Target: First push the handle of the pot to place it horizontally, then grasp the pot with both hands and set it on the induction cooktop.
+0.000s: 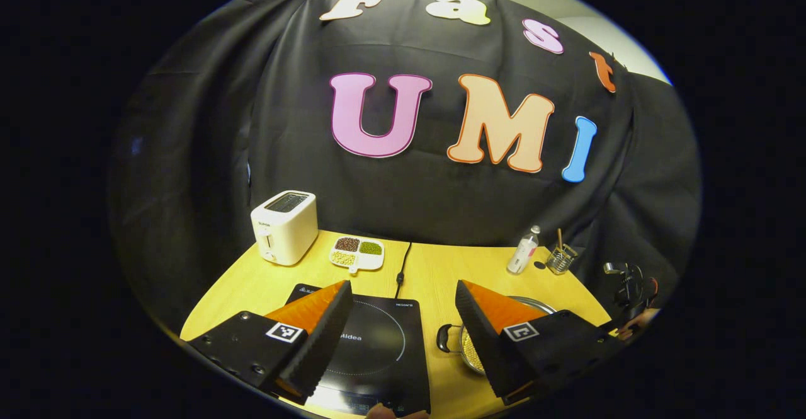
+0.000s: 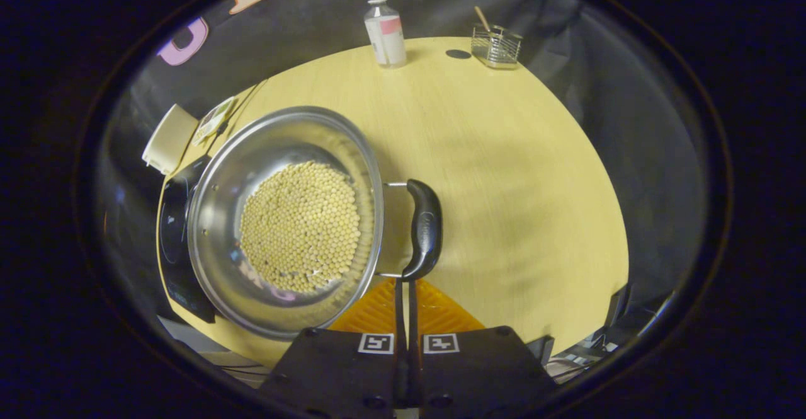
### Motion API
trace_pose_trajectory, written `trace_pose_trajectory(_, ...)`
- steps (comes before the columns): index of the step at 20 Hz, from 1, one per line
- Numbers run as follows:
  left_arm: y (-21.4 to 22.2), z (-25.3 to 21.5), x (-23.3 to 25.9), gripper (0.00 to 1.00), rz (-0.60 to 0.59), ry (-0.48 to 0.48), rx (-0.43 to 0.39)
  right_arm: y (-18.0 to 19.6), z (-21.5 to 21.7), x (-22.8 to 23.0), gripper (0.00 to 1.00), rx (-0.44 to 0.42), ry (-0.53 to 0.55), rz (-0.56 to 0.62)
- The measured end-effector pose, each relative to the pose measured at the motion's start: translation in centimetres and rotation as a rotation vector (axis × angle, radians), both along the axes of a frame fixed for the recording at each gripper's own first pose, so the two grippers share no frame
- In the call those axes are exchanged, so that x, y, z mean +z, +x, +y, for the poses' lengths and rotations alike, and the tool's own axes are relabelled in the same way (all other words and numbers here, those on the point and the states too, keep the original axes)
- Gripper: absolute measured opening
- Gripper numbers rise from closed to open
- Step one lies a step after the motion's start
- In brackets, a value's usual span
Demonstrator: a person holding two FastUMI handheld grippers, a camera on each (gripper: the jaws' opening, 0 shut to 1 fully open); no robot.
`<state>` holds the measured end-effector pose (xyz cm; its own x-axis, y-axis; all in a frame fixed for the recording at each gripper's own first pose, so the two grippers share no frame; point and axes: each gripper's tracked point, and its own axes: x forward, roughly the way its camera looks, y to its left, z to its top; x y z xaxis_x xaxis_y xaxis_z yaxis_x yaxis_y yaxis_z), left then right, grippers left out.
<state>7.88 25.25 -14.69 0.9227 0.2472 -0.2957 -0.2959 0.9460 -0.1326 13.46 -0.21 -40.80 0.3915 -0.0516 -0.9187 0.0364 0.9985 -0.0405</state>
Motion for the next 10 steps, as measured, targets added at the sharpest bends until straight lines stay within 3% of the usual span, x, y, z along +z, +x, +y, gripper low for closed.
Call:
trace_pose_trajectory(4, -0.4, 0.1, -0.1, 1.0, 0.004, 0.002, 0.008, 1.6, -0.3, 0.0, 0.0, -0.014, -0.004, -0.005)
trace_pose_trajectory(10, -0.7, -0.4, -0.7, 0.99, 0.022, -0.009, 0.004, 2.3, -0.4, 0.3, 0.03, -0.075, 0.018, -0.011)
